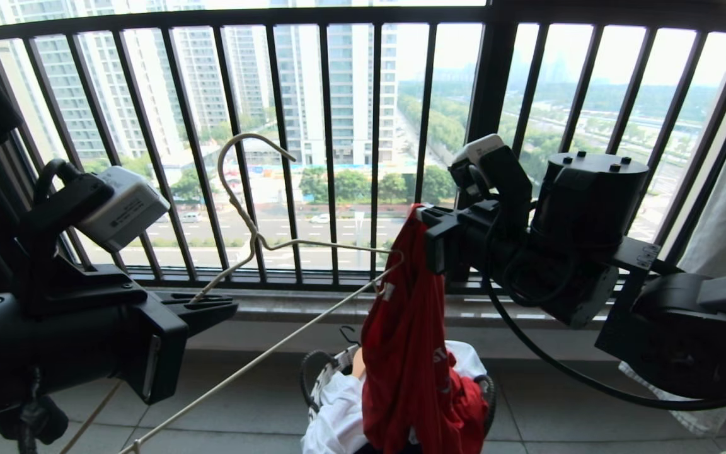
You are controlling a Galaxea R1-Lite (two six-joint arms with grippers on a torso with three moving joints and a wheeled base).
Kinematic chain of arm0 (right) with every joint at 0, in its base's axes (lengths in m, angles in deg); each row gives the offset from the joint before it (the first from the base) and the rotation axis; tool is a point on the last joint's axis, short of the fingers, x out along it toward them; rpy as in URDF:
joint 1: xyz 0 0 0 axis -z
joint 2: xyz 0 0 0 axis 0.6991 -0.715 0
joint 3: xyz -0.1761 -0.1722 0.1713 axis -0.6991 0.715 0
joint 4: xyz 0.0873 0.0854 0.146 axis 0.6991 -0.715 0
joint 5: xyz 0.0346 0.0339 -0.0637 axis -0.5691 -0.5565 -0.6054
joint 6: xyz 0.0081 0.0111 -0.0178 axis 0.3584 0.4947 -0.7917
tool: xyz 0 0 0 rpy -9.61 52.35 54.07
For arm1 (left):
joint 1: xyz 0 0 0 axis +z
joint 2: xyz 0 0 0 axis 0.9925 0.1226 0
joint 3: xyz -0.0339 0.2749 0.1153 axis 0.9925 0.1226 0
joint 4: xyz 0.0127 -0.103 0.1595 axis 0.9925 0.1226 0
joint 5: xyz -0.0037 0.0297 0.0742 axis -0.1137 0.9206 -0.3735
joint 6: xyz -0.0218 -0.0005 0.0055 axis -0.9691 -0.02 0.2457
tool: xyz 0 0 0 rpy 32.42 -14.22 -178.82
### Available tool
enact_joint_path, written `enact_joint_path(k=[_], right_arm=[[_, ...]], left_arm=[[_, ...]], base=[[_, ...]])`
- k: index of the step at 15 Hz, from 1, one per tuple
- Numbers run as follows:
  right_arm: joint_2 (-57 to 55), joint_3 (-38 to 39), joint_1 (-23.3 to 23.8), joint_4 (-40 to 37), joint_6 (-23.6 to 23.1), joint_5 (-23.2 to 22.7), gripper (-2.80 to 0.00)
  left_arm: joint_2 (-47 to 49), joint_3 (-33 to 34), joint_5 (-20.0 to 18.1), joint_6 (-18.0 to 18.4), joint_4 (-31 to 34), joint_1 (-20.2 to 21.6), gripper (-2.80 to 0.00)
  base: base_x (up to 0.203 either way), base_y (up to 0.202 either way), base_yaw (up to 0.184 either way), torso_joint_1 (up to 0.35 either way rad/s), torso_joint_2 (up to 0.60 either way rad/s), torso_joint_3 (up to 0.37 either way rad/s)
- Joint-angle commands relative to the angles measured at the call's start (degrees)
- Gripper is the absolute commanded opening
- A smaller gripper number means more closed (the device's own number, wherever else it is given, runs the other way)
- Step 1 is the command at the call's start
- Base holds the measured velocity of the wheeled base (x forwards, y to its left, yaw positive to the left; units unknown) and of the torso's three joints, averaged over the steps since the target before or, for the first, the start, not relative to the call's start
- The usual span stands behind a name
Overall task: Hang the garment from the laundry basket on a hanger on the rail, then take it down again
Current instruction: Hang the clothes on the clothes rack
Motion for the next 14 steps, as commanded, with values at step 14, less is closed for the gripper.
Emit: enact_joint_path(k=[14], right_arm=[[-0.11,0.01,-0.74,0.27,0.03,0.07,-2.80]], left_arm=[[-0.34,1.25,-1.16,-0.32,-0.12,-4.78,-2.80]], base=[[0.000,0.000,0.000,0.000,0.00,0.000]])
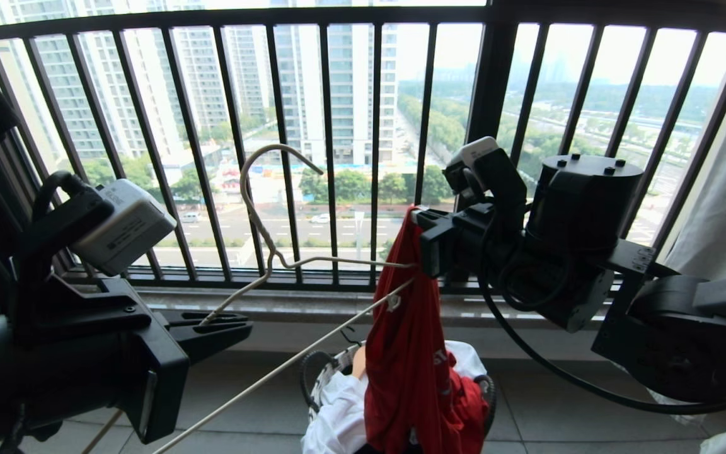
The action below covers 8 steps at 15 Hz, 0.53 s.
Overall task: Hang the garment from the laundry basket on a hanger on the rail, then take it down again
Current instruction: Hang the clothes on the clothes rack
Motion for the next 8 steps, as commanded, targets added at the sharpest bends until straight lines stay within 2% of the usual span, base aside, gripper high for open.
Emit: enact_joint_path(k=[1,6,8], right_arm=[[0.33,0.18,-0.40,0.27,-0.01,-0.01,-2.80],[0.84,0.53,-1.25,0.27,0.01,-0.01,-2.80],[0.90,0.45,-1.25,0.27,0.10,-0.01,-2.80]], left_arm=[[1.59,0.15,0.23,-0.06,-0.26,0.01,-2.80],[3.64,-0.06,0.77,-1.17,-0.48,0.24,-2.80],[4.90,-0.02,0.91,-1.87,-2.64,1.53,-2.80]], base=[[0.000,0.000,0.000,0.000,0.00,0.000],[0.000,0.000,0.000,0.000,0.00,0.000],[0.000,0.000,0.000,0.000,0.00,0.000]])
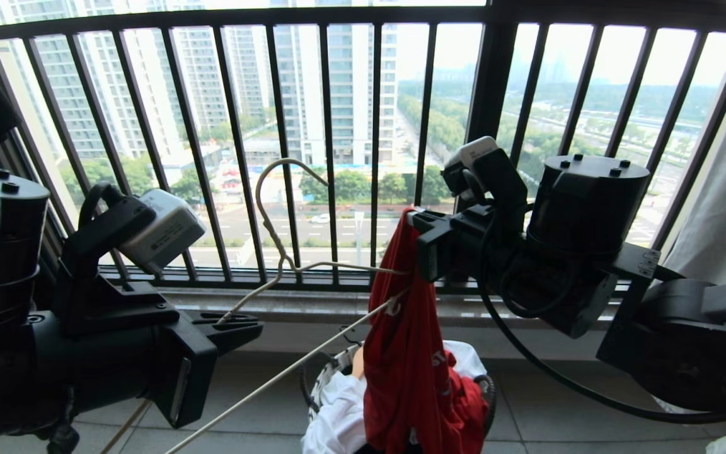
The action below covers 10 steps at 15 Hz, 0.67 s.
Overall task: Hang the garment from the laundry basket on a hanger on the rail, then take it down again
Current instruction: Hang the clothes on the clothes rack
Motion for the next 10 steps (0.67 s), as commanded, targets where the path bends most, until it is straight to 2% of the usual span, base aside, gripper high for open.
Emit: enact_joint_path(k=[1,10], right_arm=[[0.19,-0.08,-0.02,0.27,-0.07,0.04,-2.80],[-0.07,-0.69,1.21,0.27,-0.07,0.22,-2.80]], left_arm=[[1.29,0.17,0.49,-0.01,-1.73,0.97,-2.80],[-0.77,0.18,2.34,0.38,-1.76,1.06,-2.80]], base=[[0.000,0.000,0.000,0.000,0.00,0.000],[0.000,0.000,0.000,0.000,0.00,0.000]])
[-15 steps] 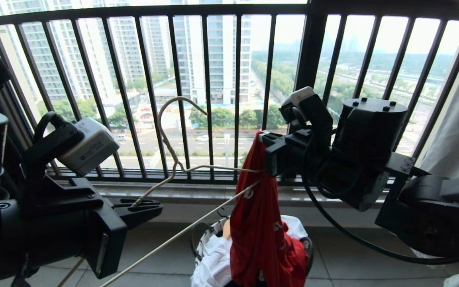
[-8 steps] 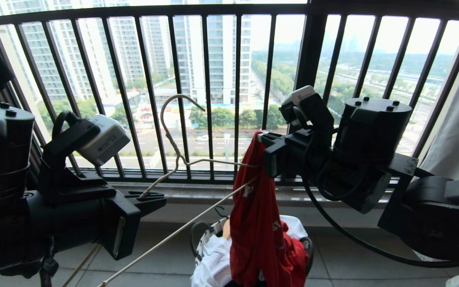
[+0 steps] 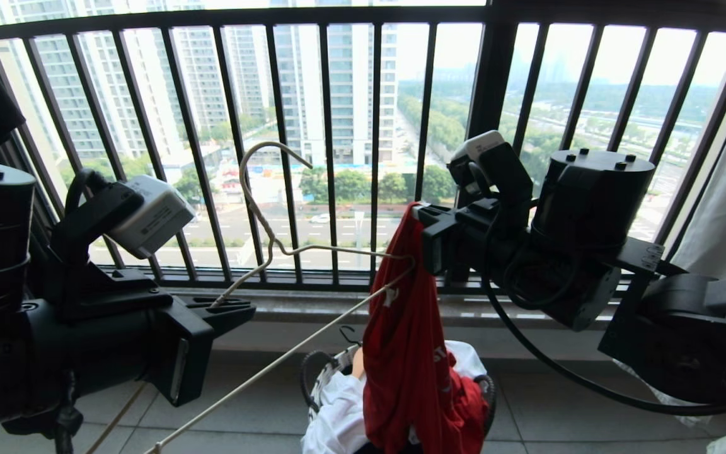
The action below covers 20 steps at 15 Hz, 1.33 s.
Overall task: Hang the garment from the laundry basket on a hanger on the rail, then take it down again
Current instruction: Hang the clothes on the clothes rack
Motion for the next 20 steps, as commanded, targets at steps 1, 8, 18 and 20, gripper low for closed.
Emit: enact_joint_path(k=[1,8,18,20], right_arm=[[-0.13,-0.14,0.24,0.27,-0.08,0.05,-2.80],[0.40,-0.40,1.20,0.27,-0.08,-0.04,-2.80],[0.41,0.06,1.64,0.10,-0.43,-0.21,-2.80],[0.40,0.24,1.09,0.02,-0.43,-0.21,-2.80]], left_arm=[[-0.34,0.07,0.05,-0.02,0.15,-0.02,-2.80],[-0.39,0.16,0.05,0.07,0.32,-0.02,-2.80],[0.12,0.51,0.20,1.30,-0.01,0.26,-2.80],[0.56,0.51,0.82,1.47,-0.03,0.77,-2.80]], base=[[0.000,0.000,0.000,0.000,0.00,0.000],[0.000,0.000,0.000,0.000,0.00,0.000],[0.000,0.000,0.000,0.000,0.00,0.000],[0.000,0.000,0.000,0.000,0.00,0.000]])
